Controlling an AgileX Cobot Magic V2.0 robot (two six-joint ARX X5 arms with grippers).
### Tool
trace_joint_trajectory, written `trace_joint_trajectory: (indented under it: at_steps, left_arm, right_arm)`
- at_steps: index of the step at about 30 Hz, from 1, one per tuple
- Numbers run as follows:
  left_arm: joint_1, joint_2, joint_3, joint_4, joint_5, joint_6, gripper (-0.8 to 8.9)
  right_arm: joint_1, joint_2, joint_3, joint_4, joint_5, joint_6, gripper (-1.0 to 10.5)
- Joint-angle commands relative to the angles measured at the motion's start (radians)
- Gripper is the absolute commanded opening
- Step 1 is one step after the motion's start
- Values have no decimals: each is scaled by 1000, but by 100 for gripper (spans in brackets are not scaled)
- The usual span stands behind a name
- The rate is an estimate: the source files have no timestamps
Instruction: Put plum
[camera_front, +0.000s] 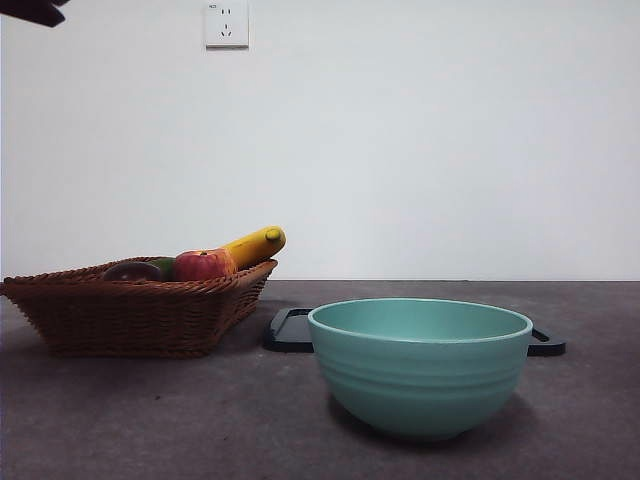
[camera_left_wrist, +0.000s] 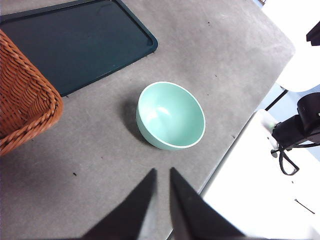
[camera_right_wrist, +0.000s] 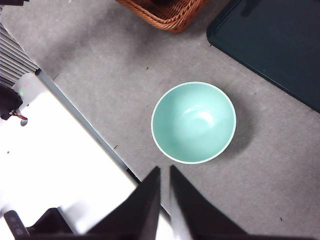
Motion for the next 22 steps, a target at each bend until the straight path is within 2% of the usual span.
trace_joint_trajectory:
  at_steps: [1, 22]
  left_arm:
    - [-3, 5, 19, 5, 3, 8, 9]
    - [-3, 5, 19, 5, 3, 8, 9]
  right_arm:
    - [7, 8, 14, 12, -2, -23, 6]
    - [7, 8, 14, 23, -1, -23, 6]
